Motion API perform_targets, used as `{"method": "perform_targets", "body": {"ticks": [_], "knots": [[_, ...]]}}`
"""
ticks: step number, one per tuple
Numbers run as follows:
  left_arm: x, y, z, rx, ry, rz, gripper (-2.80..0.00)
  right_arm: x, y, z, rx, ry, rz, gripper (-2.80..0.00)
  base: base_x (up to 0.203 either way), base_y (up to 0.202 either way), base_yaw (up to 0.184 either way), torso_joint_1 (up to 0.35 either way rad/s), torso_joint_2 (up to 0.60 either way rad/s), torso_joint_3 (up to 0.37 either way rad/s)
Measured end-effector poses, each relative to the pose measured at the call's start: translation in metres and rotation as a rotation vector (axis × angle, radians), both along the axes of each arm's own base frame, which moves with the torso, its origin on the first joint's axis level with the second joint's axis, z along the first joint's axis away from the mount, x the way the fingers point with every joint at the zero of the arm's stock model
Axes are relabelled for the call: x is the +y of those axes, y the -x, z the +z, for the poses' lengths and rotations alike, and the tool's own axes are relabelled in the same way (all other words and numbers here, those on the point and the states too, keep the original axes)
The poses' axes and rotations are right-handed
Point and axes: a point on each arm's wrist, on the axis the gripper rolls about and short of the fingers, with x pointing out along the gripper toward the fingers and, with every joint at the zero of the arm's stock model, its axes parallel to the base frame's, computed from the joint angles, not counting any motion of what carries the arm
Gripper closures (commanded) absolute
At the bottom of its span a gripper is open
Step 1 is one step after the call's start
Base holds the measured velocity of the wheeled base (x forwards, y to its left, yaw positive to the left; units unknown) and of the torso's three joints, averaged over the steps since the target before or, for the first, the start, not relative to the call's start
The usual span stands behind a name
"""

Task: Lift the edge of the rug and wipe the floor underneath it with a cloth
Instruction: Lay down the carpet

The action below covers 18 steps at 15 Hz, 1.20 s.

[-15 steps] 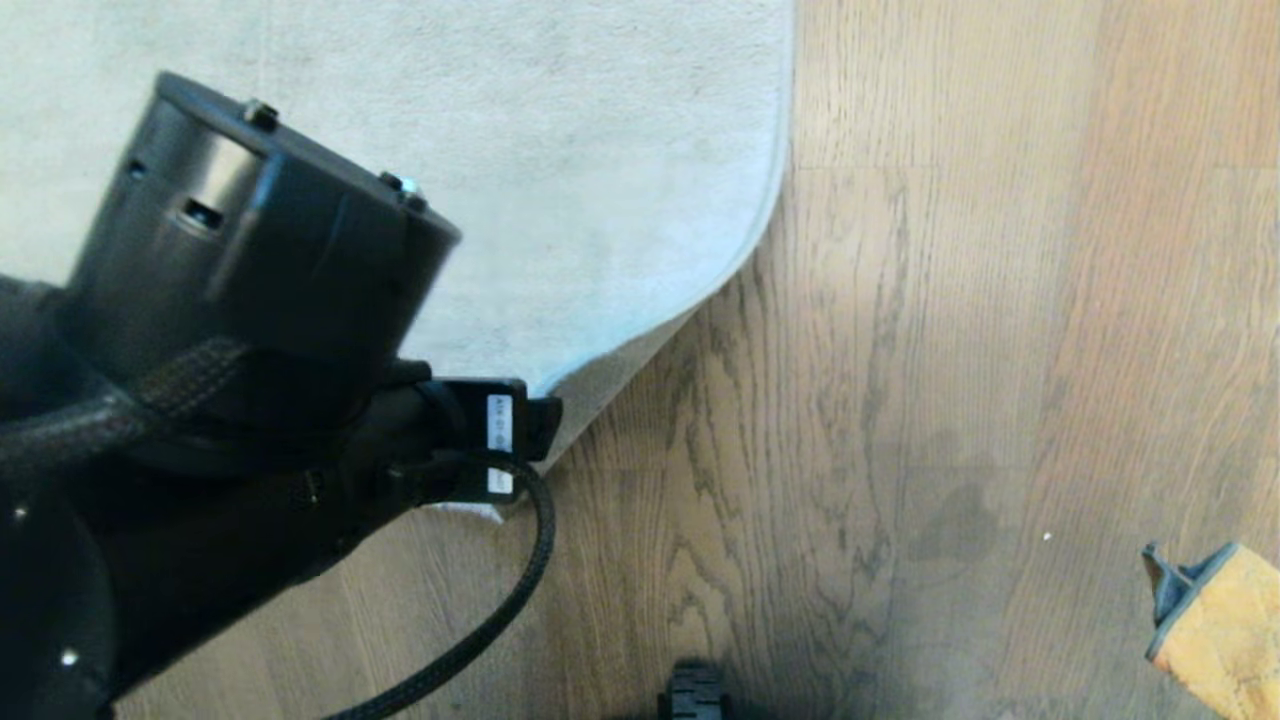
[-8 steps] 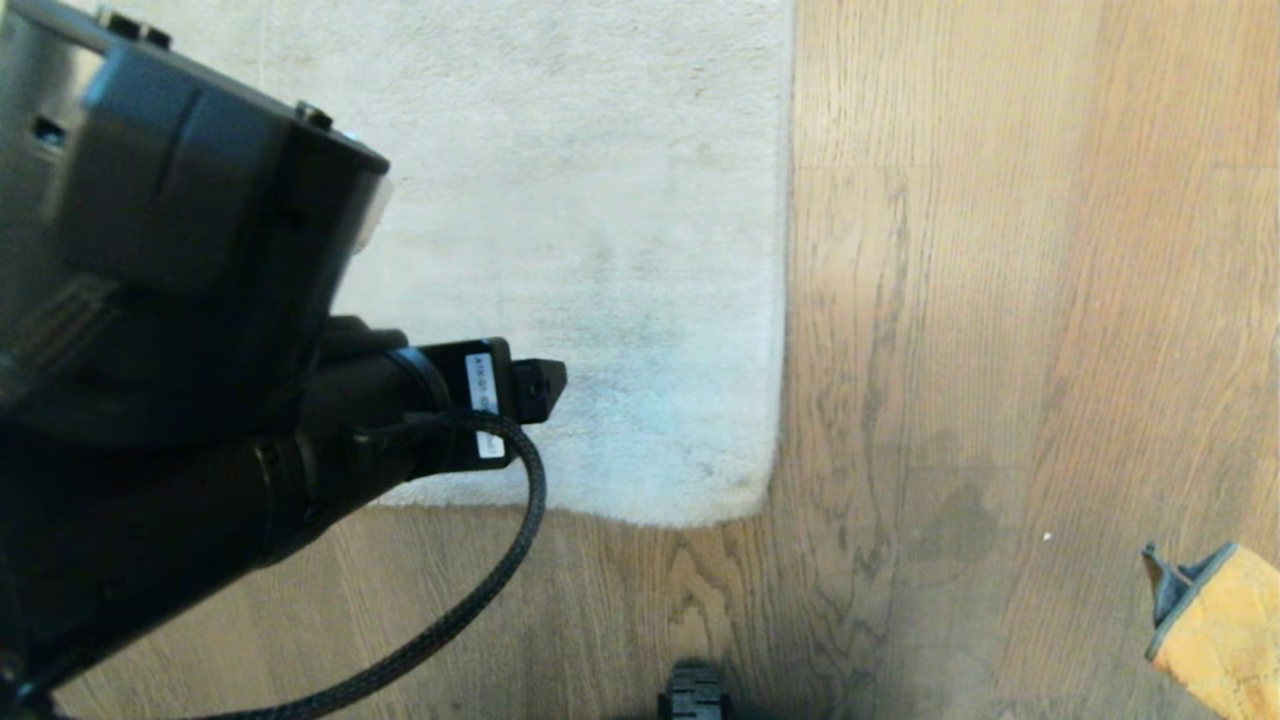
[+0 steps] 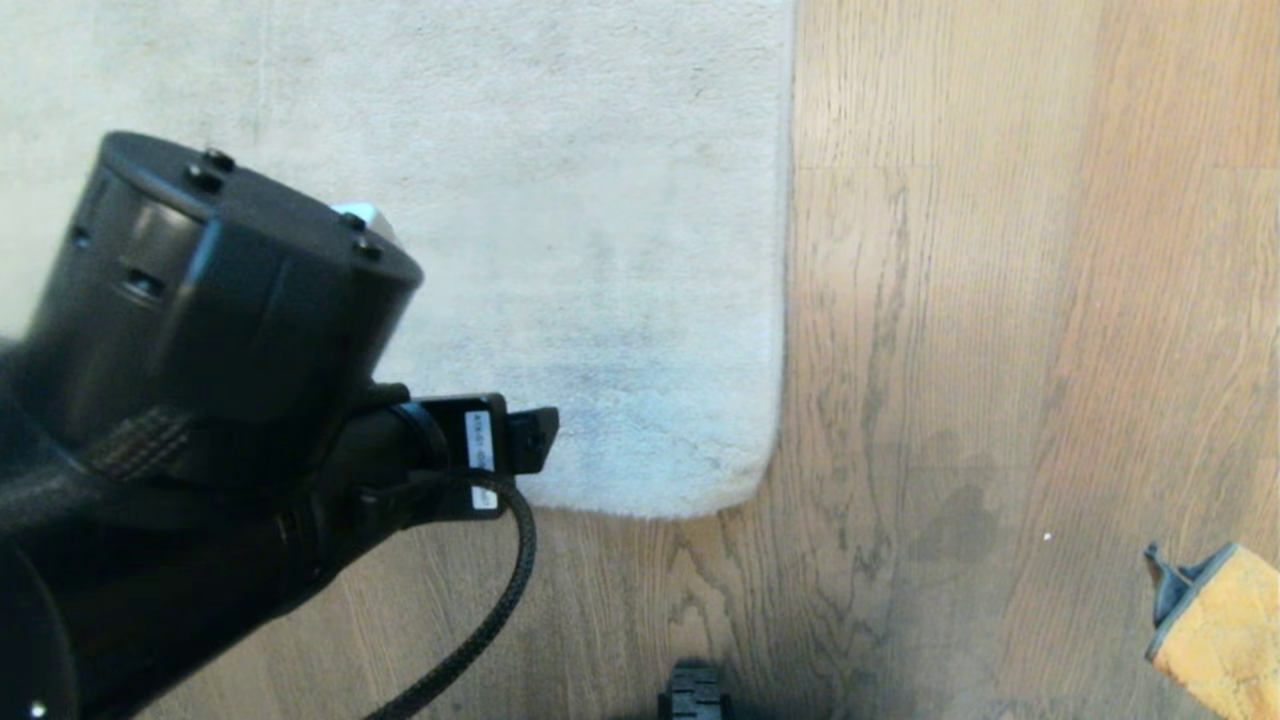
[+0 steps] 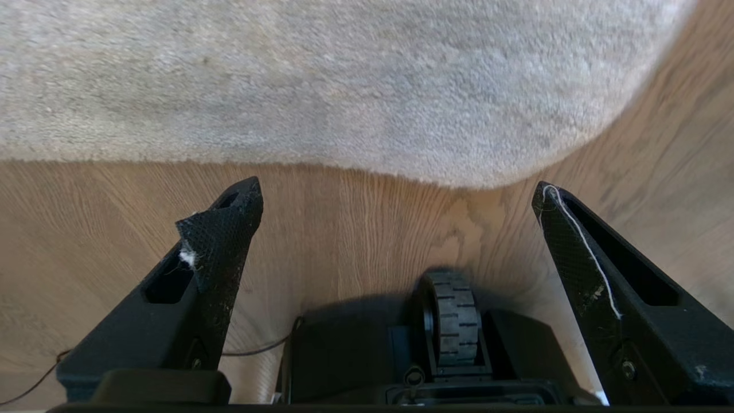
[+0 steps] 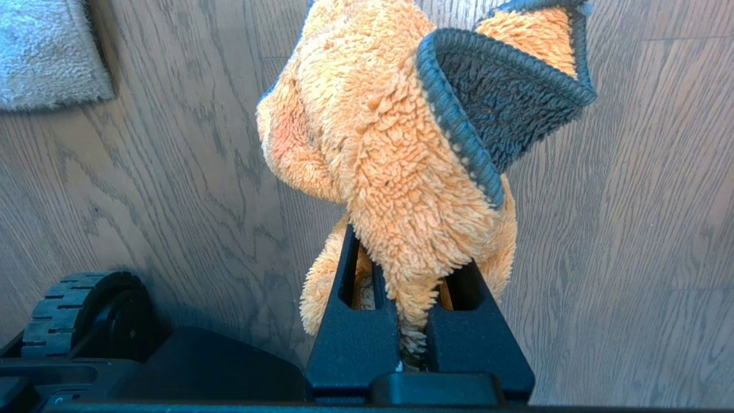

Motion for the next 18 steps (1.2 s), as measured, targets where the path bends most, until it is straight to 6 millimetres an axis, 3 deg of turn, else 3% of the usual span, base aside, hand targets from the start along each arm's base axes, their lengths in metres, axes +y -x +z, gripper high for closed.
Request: {"method": "perform_targets", "body": {"ticks": [1,7,11,18], "knots": [[-0.002,0.001,-0.002,0.004,-0.006,-0.007,0.0,0.0,0.0,0.0,0.0,0.0,-0.001,0.0,0.0,0.0,0.0,0.0,0.0,0.0],[-0.025,-0.001,-0.017,0.041,-0.055,-0.055,0.0,0.0,0.0,0.0,0.0,0.0,-0.001,0.0,0.0,0.0,0.0,0.0,0.0,0.0],[-0.046,-0.002,-0.038,0.159,-0.087,-0.19,0.0,0.0,0.0,0.0,0.0,0.0,-0.001,0.0,0.0,0.0,0.0,0.0,0.0,0.0],[-0.115,-0.043,-0.095,0.148,-0.006,-0.248,0.0,0.0,0.0,0.0,0.0,0.0,-0.001,0.0,0.0,0.0,0.0,0.0,0.0,0.0]]}}
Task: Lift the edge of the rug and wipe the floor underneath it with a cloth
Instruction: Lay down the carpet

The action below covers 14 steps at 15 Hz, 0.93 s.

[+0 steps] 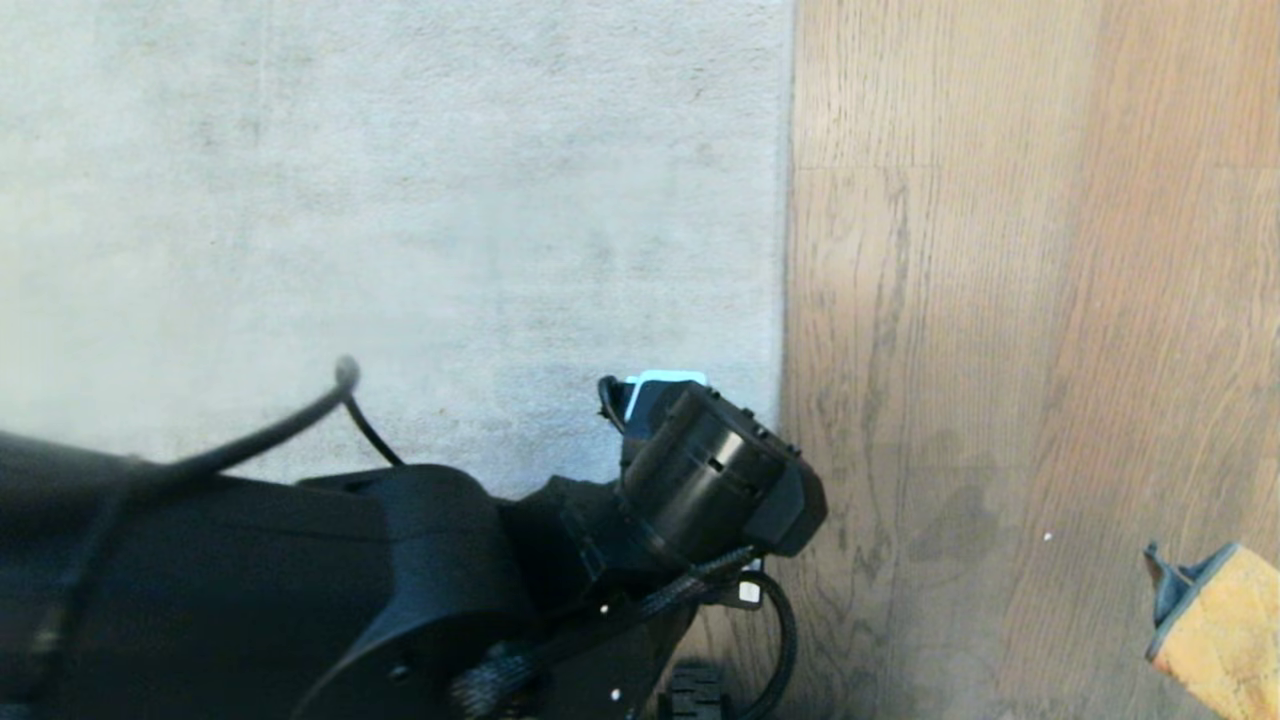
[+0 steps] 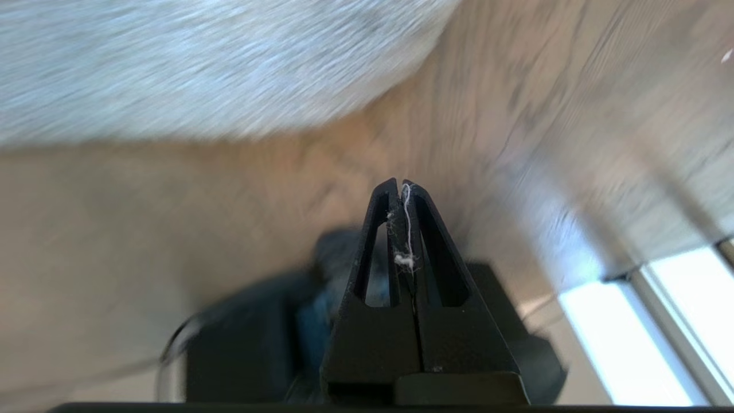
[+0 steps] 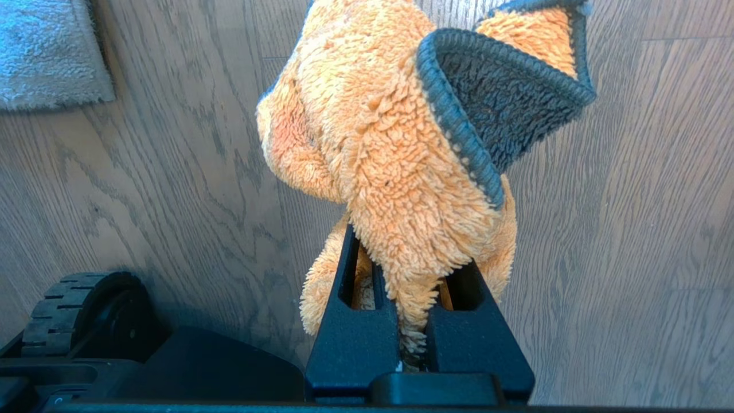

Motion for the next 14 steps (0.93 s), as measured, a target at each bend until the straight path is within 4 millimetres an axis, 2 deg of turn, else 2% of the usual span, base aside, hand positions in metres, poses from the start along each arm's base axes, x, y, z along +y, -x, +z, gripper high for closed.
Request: {"method": "perform_targets", "body": {"ticks": [5,9,14], "knots": [[-0.015,-0.03,-0.038,-0.012,0.006,-0.035,0.0,0.0,0.0,0.0,0.0,0.0,0.0,0.0,0.0,0.0,0.0,0.0,0.0,0.0],[-0.006,-0.042,-0.068,-0.039,-0.013,-0.021,0.0,0.0,0.0,0.0,0.0,0.0,0.0,0.0,0.0,0.0,0.0,0.0,0.0,0.0],[-0.003,-0.051,-0.09,-0.047,-0.04,-0.018,0.0,0.0,0.0,0.0,0.0,0.0,0.0,0.0,0.0,0.0,0.0,0.0,0.0,0.0]]}}
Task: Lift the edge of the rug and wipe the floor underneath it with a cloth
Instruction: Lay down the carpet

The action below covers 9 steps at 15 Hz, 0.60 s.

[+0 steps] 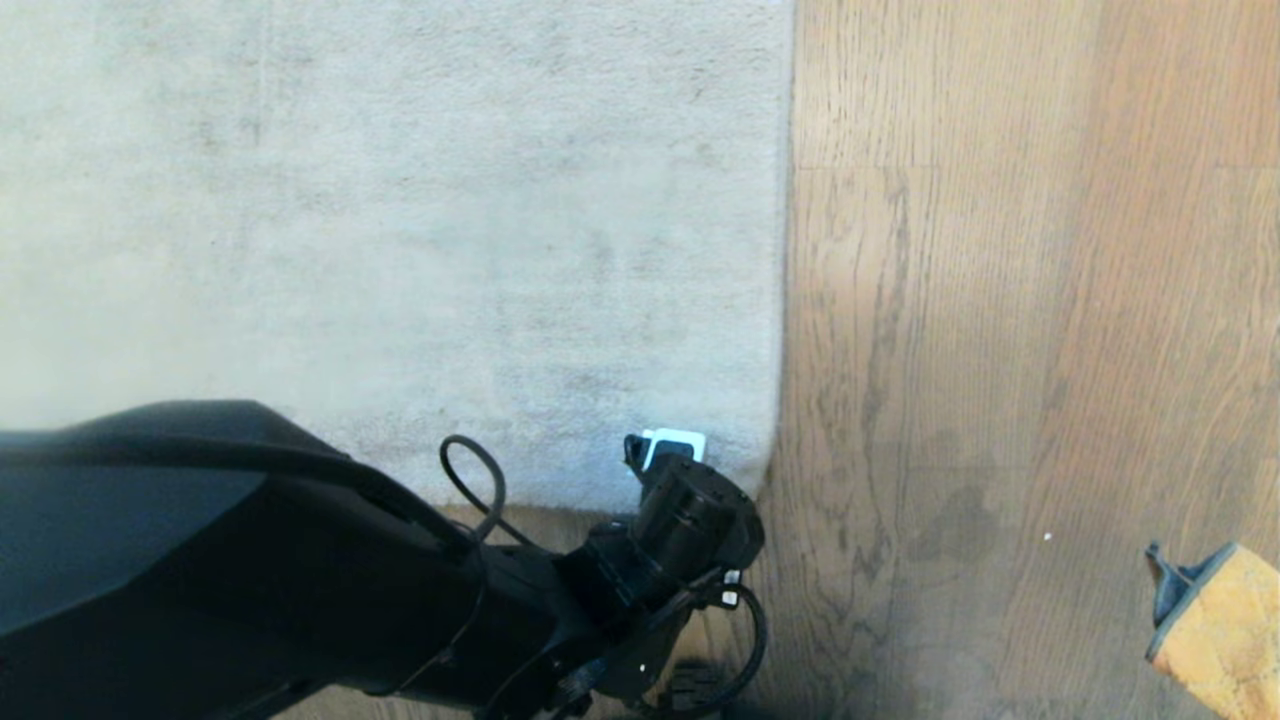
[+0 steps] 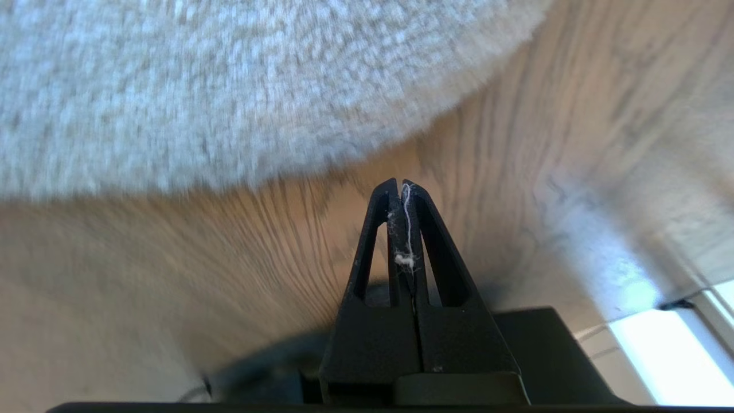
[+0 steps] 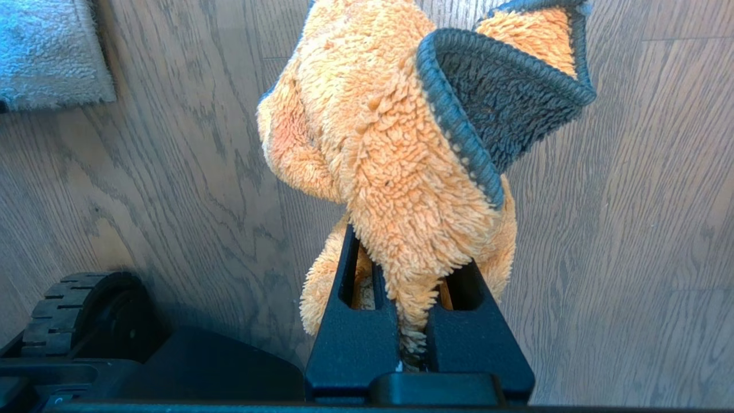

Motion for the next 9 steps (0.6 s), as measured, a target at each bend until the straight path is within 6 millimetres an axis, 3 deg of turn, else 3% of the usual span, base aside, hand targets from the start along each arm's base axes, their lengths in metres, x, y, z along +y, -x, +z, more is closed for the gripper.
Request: {"method": "perform_targets", "body": {"ticks": [6,9], "knots": [[0.017,-0.042,-0.005,-0.081,-0.048,-0.104,0.0,0.0,0.0,0.0,0.0,0.0,0.0,0.0,0.0,0.0,0.0,0.0,0.0,0.0],[0.023,-0.051,-0.004,-0.096,-0.04,-0.083,0.0,0.0,0.0,0.0,0.0,0.0,0.0,0.0,0.0,0.0,0.0,0.0,0.0,0.0]]}}
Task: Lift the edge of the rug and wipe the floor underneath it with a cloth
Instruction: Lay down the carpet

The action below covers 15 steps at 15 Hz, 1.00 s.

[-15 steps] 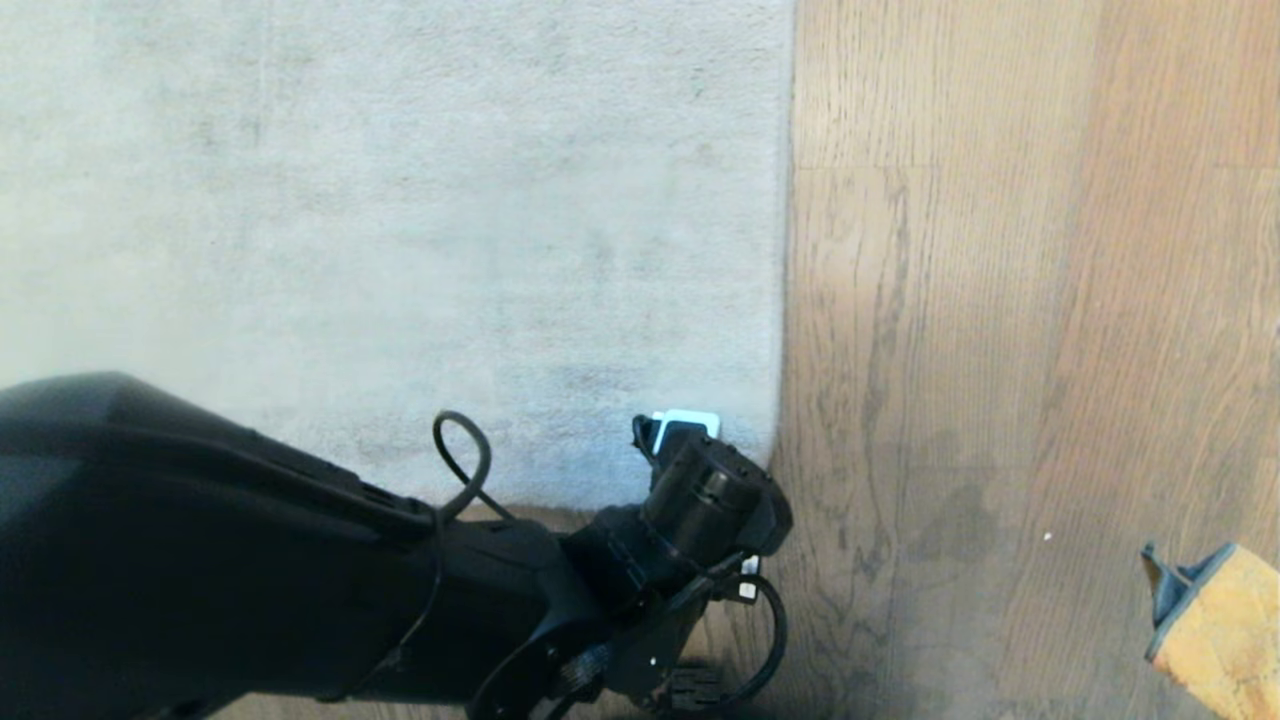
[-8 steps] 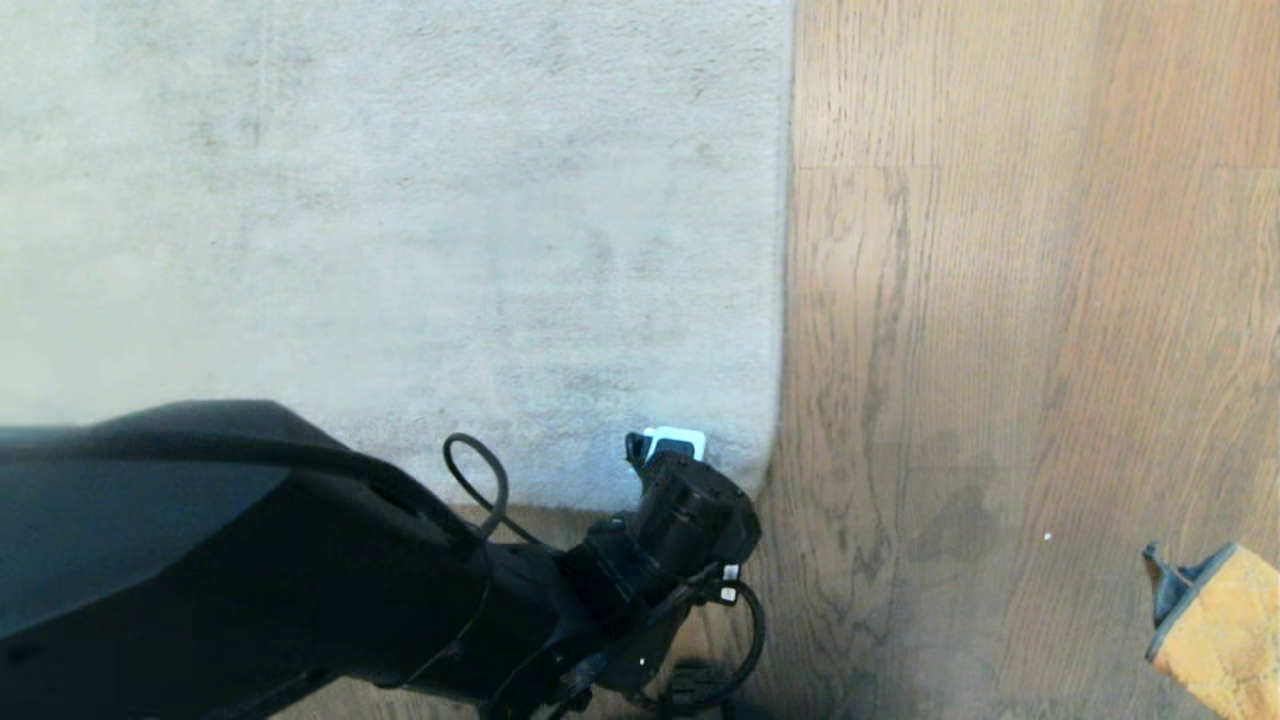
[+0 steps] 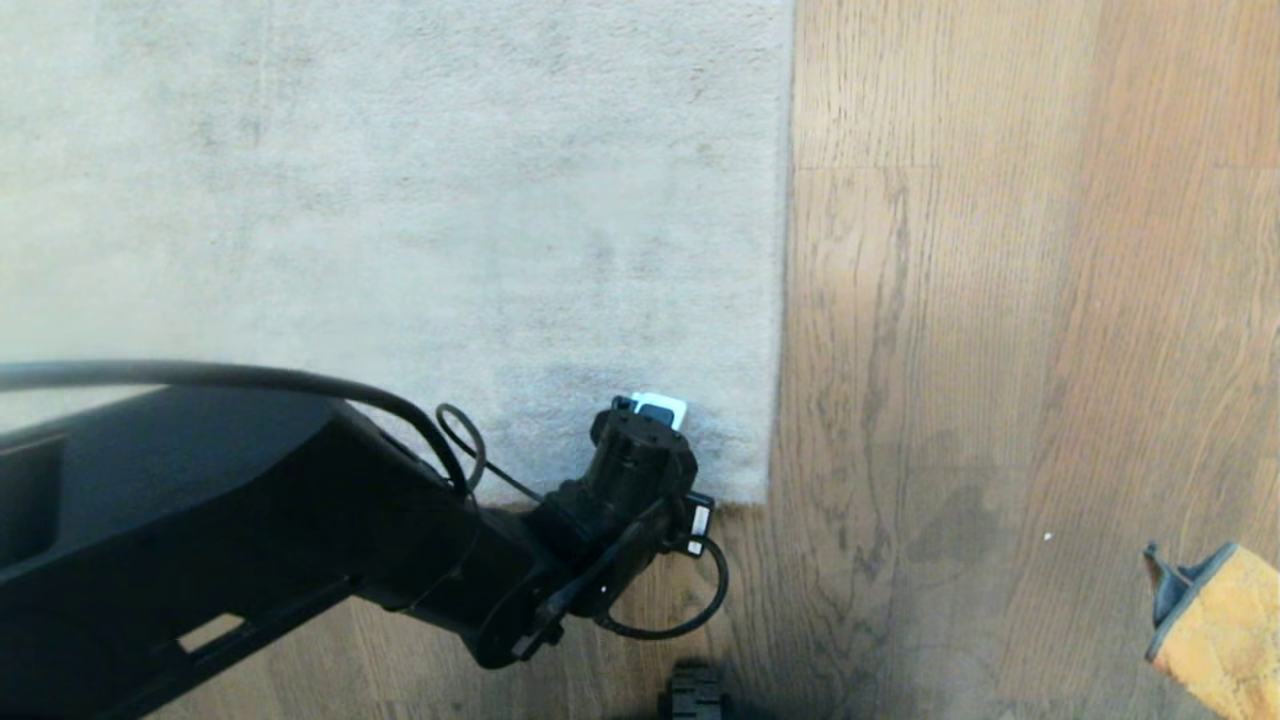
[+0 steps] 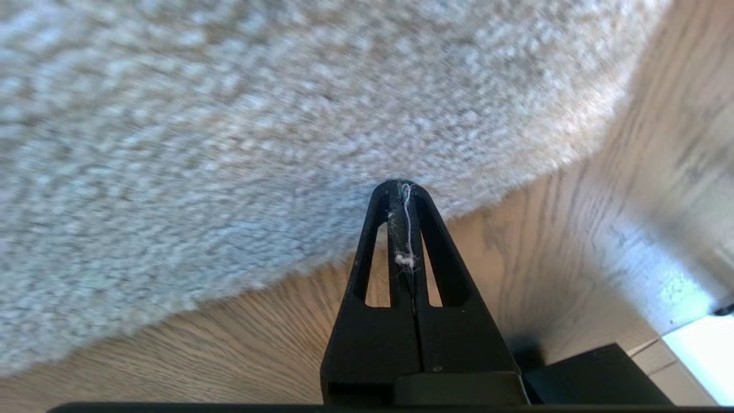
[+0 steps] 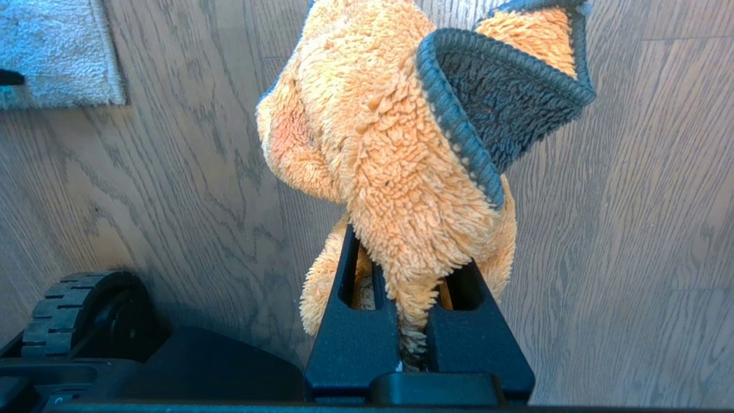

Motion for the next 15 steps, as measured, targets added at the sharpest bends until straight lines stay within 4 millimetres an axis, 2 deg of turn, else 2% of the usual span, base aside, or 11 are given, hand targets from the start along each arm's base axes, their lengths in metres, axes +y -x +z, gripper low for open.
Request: {"method": "perform_targets", "body": {"ticks": [6,10,13,15], "knots": [[0.004,0.0,0.009,-0.013,0.018,0.013,0.0,0.0,0.0,0.0,0.0,0.0,0.0,0.0,0.0,0.0,0.0,0.0,0.0,0.0],[0.011,0.006,0.033,-0.052,0.058,0.023,0.0,0.0,0.0,0.0,0.0,0.0,0.0,0.0,0.0,0.0,0.0,0.0,0.0,0.0],[0.03,0.018,0.054,-0.076,0.08,0.037,0.0,0.0,0.0,0.0,0.0,0.0,0.0,0.0,0.0,0.0,0.0,0.0,0.0,0.0],[0.052,0.031,0.065,-0.086,0.087,0.053,0.0,0.0,0.0,0.0,0.0,0.0,0.0,0.0,0.0,0.0,0.0,0.0,0.0,0.0]]}}
